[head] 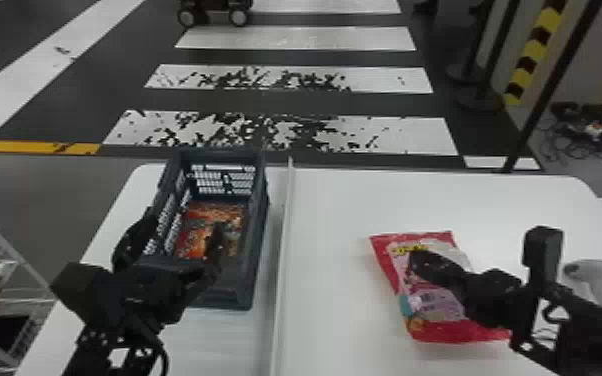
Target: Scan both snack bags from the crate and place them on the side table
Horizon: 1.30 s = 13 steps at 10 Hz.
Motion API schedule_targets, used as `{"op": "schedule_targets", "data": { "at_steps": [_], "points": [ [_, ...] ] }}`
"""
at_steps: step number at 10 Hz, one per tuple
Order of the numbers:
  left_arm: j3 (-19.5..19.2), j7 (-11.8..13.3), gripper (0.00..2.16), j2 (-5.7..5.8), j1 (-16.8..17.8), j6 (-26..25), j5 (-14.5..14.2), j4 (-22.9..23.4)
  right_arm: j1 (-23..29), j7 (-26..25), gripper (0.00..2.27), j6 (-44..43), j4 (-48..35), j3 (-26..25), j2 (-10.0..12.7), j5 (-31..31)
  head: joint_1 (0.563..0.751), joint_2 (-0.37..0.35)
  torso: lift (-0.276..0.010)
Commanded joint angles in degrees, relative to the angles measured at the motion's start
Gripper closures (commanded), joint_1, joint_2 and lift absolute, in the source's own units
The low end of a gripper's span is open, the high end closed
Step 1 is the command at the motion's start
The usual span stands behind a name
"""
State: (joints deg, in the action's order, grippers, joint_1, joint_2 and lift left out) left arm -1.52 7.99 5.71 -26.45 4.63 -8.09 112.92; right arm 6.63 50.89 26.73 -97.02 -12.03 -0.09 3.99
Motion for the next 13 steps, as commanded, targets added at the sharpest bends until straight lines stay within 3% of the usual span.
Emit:
{"op": "schedule_targets", "data": {
  "at_steps": [1,6,13],
  "points": [
    [0.02,0.0,0.03,0.09,0.0,-0.37,-0.09,0.02,-1.54,0.7,2.22,0.83,2.54,0.51,0.14,1.2,0.695,0.055,-0.098],
    [0.02,0.0,0.03,0.44,-0.27,-0.37,-0.79,0.2,-6.81,0.35,2.22,1.0,10.1,0.51,0.14,5.85,0.695,0.06,-0.098],
    [0.02,0.0,0.03,0.44,-0.53,-1.43,-0.7,0.9,-6.81,0.79,2.22,-1.28,11.15,-3.62,0.14,7.96,0.695,0.01,-0.098]
  ]
}}
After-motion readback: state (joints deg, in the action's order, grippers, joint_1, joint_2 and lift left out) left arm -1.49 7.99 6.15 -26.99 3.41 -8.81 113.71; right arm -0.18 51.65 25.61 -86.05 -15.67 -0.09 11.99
